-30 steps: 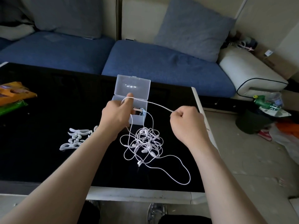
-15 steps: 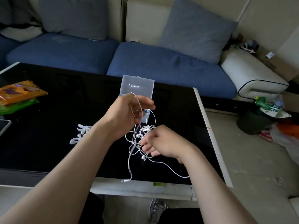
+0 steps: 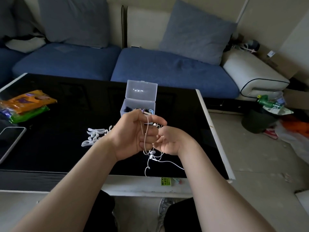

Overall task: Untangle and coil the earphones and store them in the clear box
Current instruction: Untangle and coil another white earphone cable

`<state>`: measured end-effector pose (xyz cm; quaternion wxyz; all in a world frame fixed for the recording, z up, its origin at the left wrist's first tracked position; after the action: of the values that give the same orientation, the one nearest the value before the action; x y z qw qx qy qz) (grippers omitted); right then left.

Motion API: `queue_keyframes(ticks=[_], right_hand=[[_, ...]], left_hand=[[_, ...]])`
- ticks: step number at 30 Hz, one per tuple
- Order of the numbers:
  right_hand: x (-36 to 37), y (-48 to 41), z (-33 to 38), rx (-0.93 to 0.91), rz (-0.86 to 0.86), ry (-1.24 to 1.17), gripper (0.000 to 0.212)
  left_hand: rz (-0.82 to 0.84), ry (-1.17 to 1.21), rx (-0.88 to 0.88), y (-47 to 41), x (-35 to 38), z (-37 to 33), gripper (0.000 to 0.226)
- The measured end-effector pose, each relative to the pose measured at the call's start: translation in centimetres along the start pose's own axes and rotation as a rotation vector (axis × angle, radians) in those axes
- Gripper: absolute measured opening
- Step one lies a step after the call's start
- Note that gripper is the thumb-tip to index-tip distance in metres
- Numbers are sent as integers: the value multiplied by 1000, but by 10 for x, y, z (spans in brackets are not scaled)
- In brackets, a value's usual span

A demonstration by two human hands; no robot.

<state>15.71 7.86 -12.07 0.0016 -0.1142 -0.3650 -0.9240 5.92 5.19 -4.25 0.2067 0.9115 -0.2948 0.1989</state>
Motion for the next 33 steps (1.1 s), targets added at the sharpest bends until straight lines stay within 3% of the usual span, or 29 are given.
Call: queue_keyframes(ticks=[4,6,8,10,12,15,16,18,20,24,29,33], right_hand=[[1,-11,-2,-60,29,118,23],[-7,-10,-2,-81,-67,303,7],[-18,-5,4,-128,-177,399,8],[-10,2,9,-170,-104,390,4],[-8,8,15,-208,-91,444,23],[-9,20,34,-370,-189,589,27],[-11,26,42,-448,-248,664,31],[-9,40,58,-623,-340,833,28],[-1,54,67,-777,-363,971,26],[14,69,72,-905,-317,1096,23],[0,83,91,-1075,-396,1049,25],[-16,89,99,-1146,-401,883,20]], left_hand=[[171,-112,-106,17,21,13,42],[206,-206,-158,22,29,22,42],[177,-288,-182,21,26,29,44],[67,-376,-159,16,14,26,38],[-167,-473,-126,9,-9,19,28],[-592,-927,-6,7,-51,0,20],[-664,-1102,45,5,-57,-6,15],[-643,-1241,99,-6,-65,-2,28],[-526,-1277,117,-20,-66,3,46],[-398,-1419,197,-33,-53,0,16],[-540,-1363,125,-25,-62,-11,34],[-596,-1240,118,-17,-64,-21,25]])
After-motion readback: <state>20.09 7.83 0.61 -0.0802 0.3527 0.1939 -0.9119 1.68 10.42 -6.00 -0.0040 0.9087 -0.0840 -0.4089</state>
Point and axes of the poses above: each hand's wrist, its own y-axis away from the middle knuckle, its own x-axis out of the palm, z = x × y, the point moved 9 cm from there along -y, towards the middle knuckle, and after that the axes turned 2 degrees about -y, right-handed, at the moved point
